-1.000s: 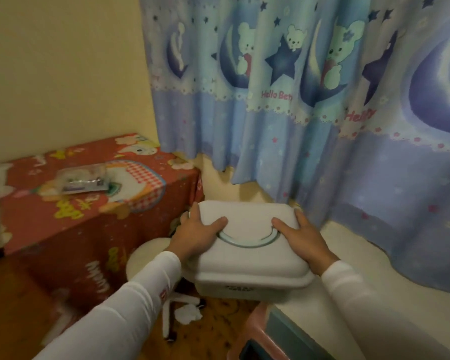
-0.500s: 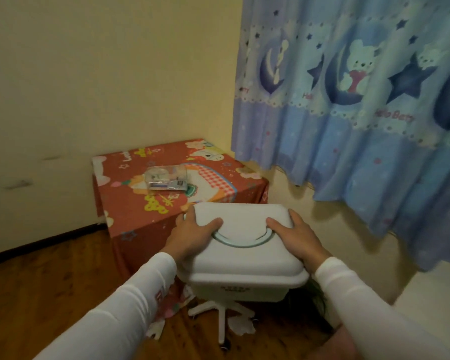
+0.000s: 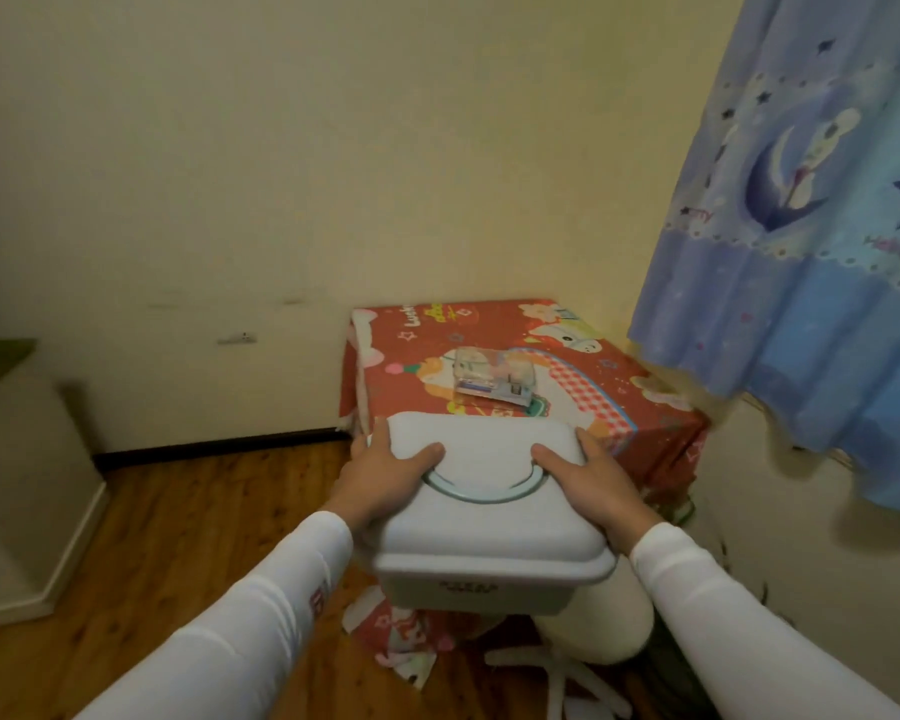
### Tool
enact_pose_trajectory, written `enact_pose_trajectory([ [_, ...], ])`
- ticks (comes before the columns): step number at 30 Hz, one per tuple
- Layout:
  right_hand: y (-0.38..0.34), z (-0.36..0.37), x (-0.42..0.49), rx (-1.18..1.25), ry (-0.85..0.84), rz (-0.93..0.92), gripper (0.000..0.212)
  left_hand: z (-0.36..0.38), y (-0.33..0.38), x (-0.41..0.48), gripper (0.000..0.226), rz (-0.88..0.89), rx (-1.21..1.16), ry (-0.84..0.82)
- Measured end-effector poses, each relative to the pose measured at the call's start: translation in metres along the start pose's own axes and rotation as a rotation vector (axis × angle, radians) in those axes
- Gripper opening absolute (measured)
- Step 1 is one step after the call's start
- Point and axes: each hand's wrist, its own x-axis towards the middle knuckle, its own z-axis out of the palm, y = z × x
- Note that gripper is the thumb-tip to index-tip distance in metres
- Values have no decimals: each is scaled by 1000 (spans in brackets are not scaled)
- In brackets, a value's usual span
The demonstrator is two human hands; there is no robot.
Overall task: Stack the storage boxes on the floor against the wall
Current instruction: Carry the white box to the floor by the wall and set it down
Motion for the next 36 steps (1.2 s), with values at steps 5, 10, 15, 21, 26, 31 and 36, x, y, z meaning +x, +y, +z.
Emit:
enact_pose_trajectory([
  [5, -29, 42, 27, -17, -104, -61, 88, -32, -26, 15, 96, -64, -33, 80],
  [10, -59, 100, 69, -17, -215, -132, 86, -62, -57, 48, 96, -171, -35, 171],
  [15, -93, 152, 133, -3, -310, -188, 88, -93, -62, 95, 93, -238, -34, 272],
  [21, -129, 205, 186, 27, -411, -260, 82, -128, -73, 131, 88, -251, -56, 354],
  [26, -155, 243, 208, 40, -504, -293, 81, -157, -93, 157, 87, -267, -56, 397],
  [31, -184, 286, 229, 33, -576, -286, 95, -189, -122, 186, 101, -342, -42, 425],
  [36, -227, 343, 250, 8, -583, -295, 93, -239, -153, 223, 109, -349, -49, 436],
])
